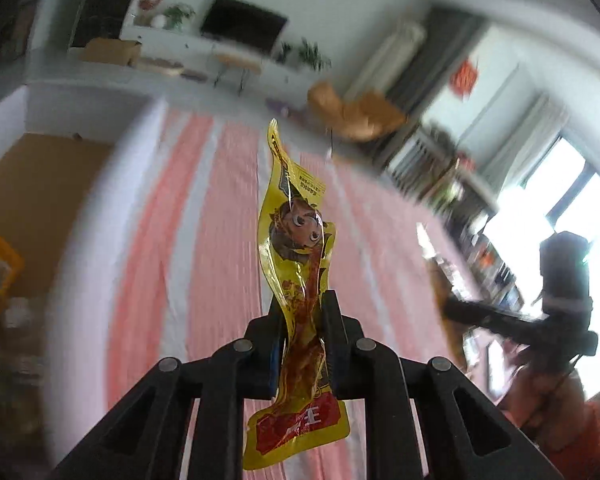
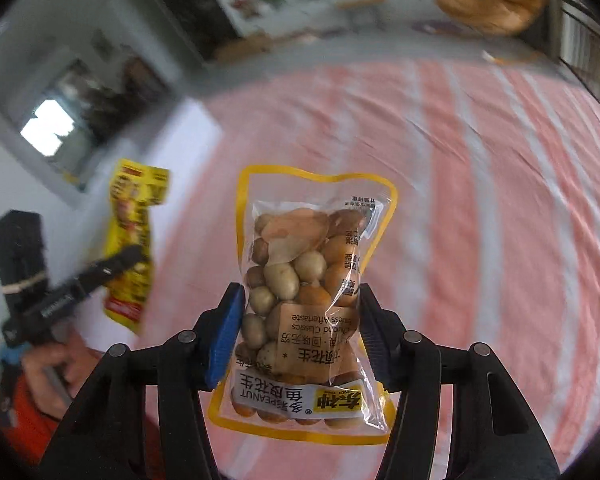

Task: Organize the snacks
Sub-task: 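Grasp and lift the yellow strip with the left tool while the right tool lifts the peanut bag, then drop the yellow strip into the box with the left tool while the right tool drops the peanut bag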

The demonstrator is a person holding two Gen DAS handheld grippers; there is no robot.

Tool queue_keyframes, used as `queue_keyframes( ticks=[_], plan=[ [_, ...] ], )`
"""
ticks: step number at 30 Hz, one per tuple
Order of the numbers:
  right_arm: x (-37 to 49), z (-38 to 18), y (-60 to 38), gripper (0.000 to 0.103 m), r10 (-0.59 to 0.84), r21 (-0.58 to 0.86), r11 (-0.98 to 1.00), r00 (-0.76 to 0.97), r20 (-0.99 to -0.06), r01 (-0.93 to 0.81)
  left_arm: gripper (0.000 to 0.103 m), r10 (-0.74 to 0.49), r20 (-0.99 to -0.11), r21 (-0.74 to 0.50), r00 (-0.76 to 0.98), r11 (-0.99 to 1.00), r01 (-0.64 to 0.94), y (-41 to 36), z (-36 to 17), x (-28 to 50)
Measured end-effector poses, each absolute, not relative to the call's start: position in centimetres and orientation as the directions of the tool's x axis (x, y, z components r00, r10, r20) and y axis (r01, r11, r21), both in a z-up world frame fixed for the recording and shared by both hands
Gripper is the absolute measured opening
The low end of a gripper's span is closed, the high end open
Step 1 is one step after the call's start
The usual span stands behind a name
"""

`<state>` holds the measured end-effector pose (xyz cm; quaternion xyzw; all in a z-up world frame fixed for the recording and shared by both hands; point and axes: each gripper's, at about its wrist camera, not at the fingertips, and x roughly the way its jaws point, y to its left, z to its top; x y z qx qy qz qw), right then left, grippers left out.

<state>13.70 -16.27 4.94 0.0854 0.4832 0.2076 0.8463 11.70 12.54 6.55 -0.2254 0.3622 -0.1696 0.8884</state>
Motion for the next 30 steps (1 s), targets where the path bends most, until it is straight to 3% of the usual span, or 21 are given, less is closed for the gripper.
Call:
queue_keyframes(
  ticks=[5, 10, 11, 12, 13, 15, 18, 23, 27, 30],
  plan=[
    [15.1, 10.4, -6.8, 0.059, 0.603, 0.431, 0.790, 0.425, -0.676, -0.436, 0.017, -0.383, -0.500, -0.544, 0.777, 0.837, 0.063, 21.6, 11.6, 9.0],
    [15.8, 11.9, 5.0, 0.060, 0.690, 0.441, 0.688, 0.330, -0.645, -0.577, 0.019, -0.085, -0.633, -0.333, 0.769, 0.927, -0.172, 28.9, 10.8, 7.1],
    [15.7, 11.6, 7.8, 0.061, 0.697, 0.432, 0.669, 0.308, -0.648, -0.605, 0.022, -0.031, -0.658, -0.292, 0.753, 0.932, -0.217, 29.9, 10.0, 6.7],
    [15.7, 11.3, 9.6, 0.061, 0.697, 0.425, 0.660, 0.295, -0.653, -0.620, 0.033, 0.011, -0.683, -0.257, 0.730, 0.932, -0.255, 30.8, 9.0, 6.6],
    [15.7, 10.5, 12.0, 0.062, 0.695, 0.414, 0.650, 0.279, -0.663, -0.637, 0.052, 0.046, -0.708, -0.228, 0.705, 0.929, -0.290, 31.7, 7.9, 6.4],
    [15.7, 8.7, 15.5, 0.069, 0.677, 0.384, 0.649, 0.268, -0.686, -0.657, 0.074, 0.102, -0.731, -0.186, 0.675, 0.922, -0.340, 32.6, 6.3, 5.8],
    [16.3, 4.8, 19.0, 0.081, 0.627, 0.341, 0.659, 0.239, -0.741, -0.671, 0.077, 0.161, -0.738, -0.120, 0.655, 0.924, -0.362, 32.3, 5.2, 4.9],
    [16.8, 3.5, 17.8, 0.086, 0.616, 0.333, 0.675, 0.253, -0.746, -0.659, 0.100, 0.330, -0.672, 0.057, 0.663, 0.916, -0.398, 29.7, 6.0, 3.4],
    [16.4, 5.1, 15.5, 0.089, 0.607, 0.289, 0.699, 0.329, -0.724, -0.654, 0.103, 0.520, -0.587, 0.181, 0.620, 0.831, -0.526, 27.9, 7.5, 2.2],
    [15.9, 5.7, 14.8, 0.089, 0.560, 0.215, 0.720, 0.369, -0.742, -0.660, 0.103, 0.522, -0.581, 0.113, 0.624, 0.812, -0.573, 28.4, 7.9, 1.6]
  ],
)
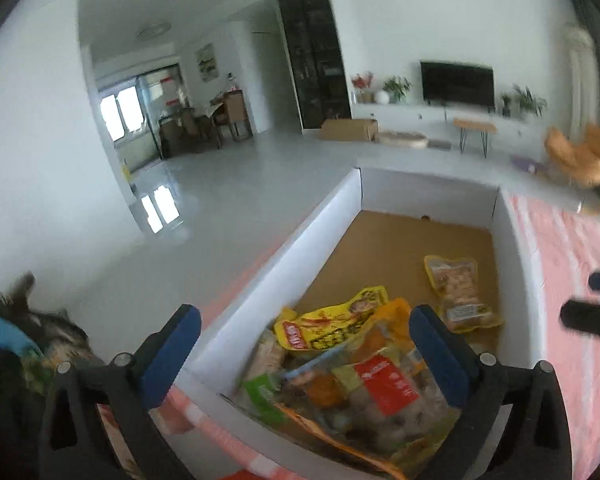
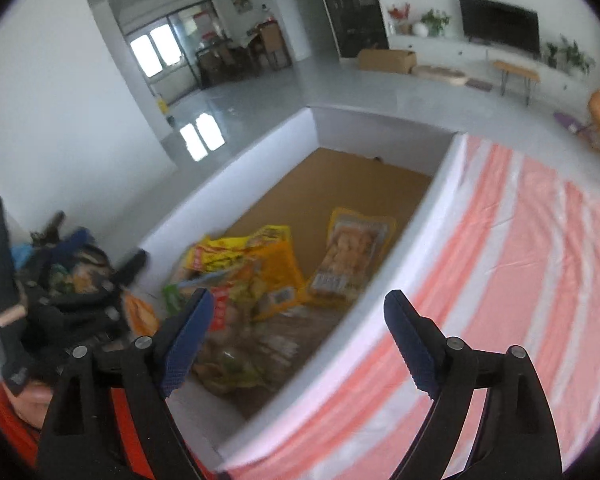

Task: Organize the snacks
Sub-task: 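Drop the yellow strip into the box with the left tool while the right tool drops the peanut bag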

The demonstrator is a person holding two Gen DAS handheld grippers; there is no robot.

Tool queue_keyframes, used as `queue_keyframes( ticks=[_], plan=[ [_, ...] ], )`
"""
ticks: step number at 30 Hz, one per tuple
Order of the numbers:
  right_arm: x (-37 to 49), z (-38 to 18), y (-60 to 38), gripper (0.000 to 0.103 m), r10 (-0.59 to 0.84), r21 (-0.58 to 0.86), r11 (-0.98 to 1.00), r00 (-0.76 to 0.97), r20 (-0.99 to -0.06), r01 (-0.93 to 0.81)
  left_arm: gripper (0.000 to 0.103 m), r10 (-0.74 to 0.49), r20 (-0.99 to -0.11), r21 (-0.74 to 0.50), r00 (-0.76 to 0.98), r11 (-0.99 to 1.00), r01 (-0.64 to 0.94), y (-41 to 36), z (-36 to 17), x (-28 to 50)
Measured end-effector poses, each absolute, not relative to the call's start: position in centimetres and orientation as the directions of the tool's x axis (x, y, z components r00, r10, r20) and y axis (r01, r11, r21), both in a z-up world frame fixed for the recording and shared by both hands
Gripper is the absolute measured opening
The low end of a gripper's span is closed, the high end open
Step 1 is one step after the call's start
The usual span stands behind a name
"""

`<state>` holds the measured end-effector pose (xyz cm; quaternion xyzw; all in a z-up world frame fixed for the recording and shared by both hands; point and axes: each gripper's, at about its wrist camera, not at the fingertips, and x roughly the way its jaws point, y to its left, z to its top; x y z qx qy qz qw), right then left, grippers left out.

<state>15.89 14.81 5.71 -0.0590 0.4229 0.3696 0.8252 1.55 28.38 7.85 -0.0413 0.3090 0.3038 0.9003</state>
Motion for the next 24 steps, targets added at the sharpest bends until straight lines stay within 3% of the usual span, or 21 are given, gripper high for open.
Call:
queue_keyframes(
  ticks=[4, 8, 12, 24],
  plan=[
    [15.2, 5.6, 15.3, 0.089, 0.482, 0.115, 0.746, 0.413, -0.773, -0.656, 0.103, 0.379, -0.740, 0.054, 0.555, 0.856, -0.514, 29.9, 5.8, 2.6],
    [14.1, 5.7, 15.9, 0.089, 0.424, 0.048, 0.759, 0.438, -0.793, -0.649, 0.103, 0.343, -0.744, 0.001, 0.573, 0.858, -0.514, 30.2, 5.0, 1.7],
    [13.0, 5.7, 16.3, 0.089, 0.397, 0.007, 0.745, 0.434, -0.809, -0.667, 0.103, 0.380, -0.730, 0.028, 0.568, 0.847, -0.530, 29.5, 5.6, 1.8],
    [12.4, 5.6, 16.6, 0.089, 0.384, -0.003, 0.745, 0.432, -0.816, -0.667, 0.103, 0.387, -0.708, 0.030, 0.591, 0.852, -0.522, 28.9, 6.5, 1.7]
  ],
)
